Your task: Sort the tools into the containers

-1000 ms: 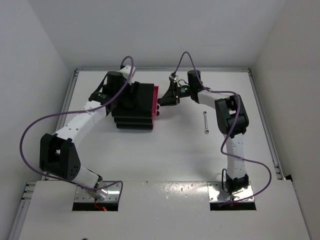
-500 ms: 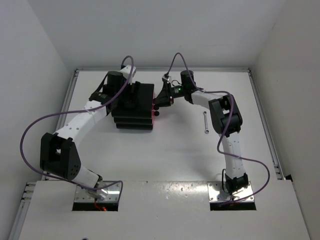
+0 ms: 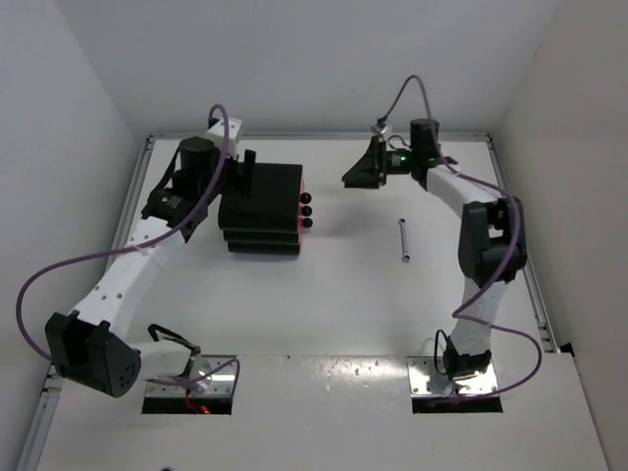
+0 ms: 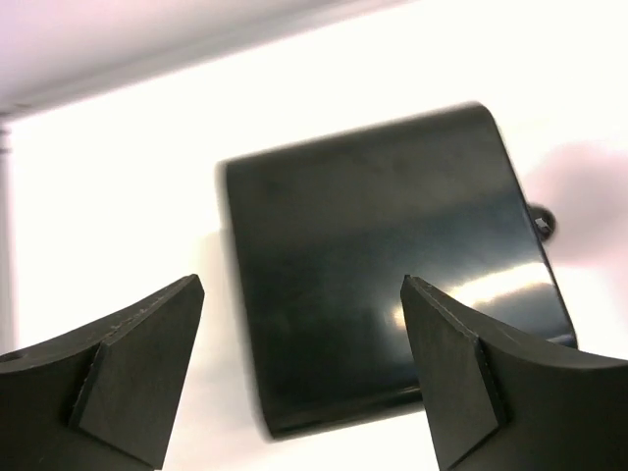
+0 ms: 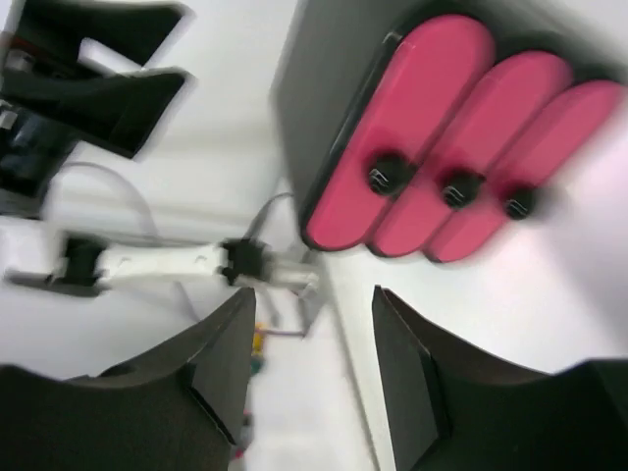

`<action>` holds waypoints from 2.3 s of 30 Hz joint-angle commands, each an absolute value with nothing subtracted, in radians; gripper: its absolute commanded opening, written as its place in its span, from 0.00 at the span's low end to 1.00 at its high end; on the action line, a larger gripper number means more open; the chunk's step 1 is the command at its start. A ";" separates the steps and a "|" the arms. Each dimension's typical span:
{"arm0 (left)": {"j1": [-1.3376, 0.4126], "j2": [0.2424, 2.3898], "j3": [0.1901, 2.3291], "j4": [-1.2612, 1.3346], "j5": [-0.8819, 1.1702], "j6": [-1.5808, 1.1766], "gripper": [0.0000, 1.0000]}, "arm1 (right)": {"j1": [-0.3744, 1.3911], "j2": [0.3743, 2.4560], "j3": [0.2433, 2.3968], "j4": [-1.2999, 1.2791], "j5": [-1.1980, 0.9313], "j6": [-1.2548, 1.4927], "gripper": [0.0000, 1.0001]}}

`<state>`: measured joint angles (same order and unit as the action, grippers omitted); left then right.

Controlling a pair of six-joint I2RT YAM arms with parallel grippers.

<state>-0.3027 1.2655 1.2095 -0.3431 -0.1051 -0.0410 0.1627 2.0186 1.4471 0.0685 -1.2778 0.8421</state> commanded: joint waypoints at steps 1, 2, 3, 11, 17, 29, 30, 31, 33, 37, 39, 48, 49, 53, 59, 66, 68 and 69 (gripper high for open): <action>-0.235 1.226 1.267 -0.394 -0.184 -0.046 0.88 | 0.097 1.921 1.549 -0.621 -1.084 0.265 0.51; -0.216 1.226 1.253 -0.406 -0.184 -0.046 0.88 | 0.097 1.910 1.596 -0.725 -0.977 0.153 0.51; -0.181 1.215 1.240 -0.419 -0.193 -0.046 0.88 | 0.097 1.892 1.574 -0.756 -0.761 0.099 0.47; -0.017 1.127 1.057 -0.382 -0.238 -0.017 0.88 | 0.087 1.654 1.141 -0.652 -0.249 0.044 0.44; 0.084 1.079 0.993 -0.362 -0.212 -0.017 0.88 | 0.098 1.690 1.144 -0.650 -0.100 0.067 0.44; 0.213 1.055 0.905 -0.311 -0.108 -0.008 0.90 | 0.098 1.969 1.431 -0.779 -0.067 0.143 0.42; 0.227 1.055 0.896 -0.311 -0.107 -0.008 0.90 | 0.098 1.997 1.431 -0.788 -0.067 0.153 0.42; 0.241 1.055 0.896 -0.311 -0.095 0.001 0.90 | 0.098 2.008 1.440 -0.788 -0.078 0.153 0.42; 0.256 1.055 0.896 -0.301 -0.084 0.002 0.90 | 0.098 2.029 1.450 -0.788 -0.078 0.163 0.40; 0.293 1.064 0.887 -0.291 -0.052 0.011 0.90 | 0.098 2.062 1.459 -0.798 -0.078 0.163 0.39; 0.302 1.065 0.887 -0.291 -0.038 0.011 0.90 | 0.098 2.072 1.459 -0.798 -0.078 0.163 0.39; 0.331 1.115 0.877 -0.273 0.026 0.011 0.90 | 0.089 2.131 1.479 -0.798 -0.049 0.163 0.38; 0.331 1.115 0.877 -0.273 0.026 0.011 0.90 | 0.089 2.131 1.488 -0.798 -0.049 0.163 0.37; 0.341 1.124 0.877 -0.273 0.017 0.011 0.90 | 0.098 2.152 1.488 -0.787 -0.049 0.163 0.36; 0.350 1.124 0.877 -0.264 0.017 0.020 0.90 | 0.107 2.161 1.477 -0.753 -0.012 0.173 0.31; 0.350 1.124 0.877 -0.264 0.017 0.020 0.90 | 0.117 2.161 1.445 -0.713 0.052 0.183 0.27; 0.350 1.124 0.877 -0.264 0.008 0.020 0.90 | 0.127 2.161 1.427 -0.703 0.061 0.183 0.27; 0.350 1.124 0.868 -0.264 0.008 0.020 0.90 | 0.127 2.161 1.427 -0.703 0.061 0.183 0.26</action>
<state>0.3378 1.1297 0.8780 -0.2989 0.0044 0.0170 0.1162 2.1239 1.4666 -0.8001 0.0090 0.1711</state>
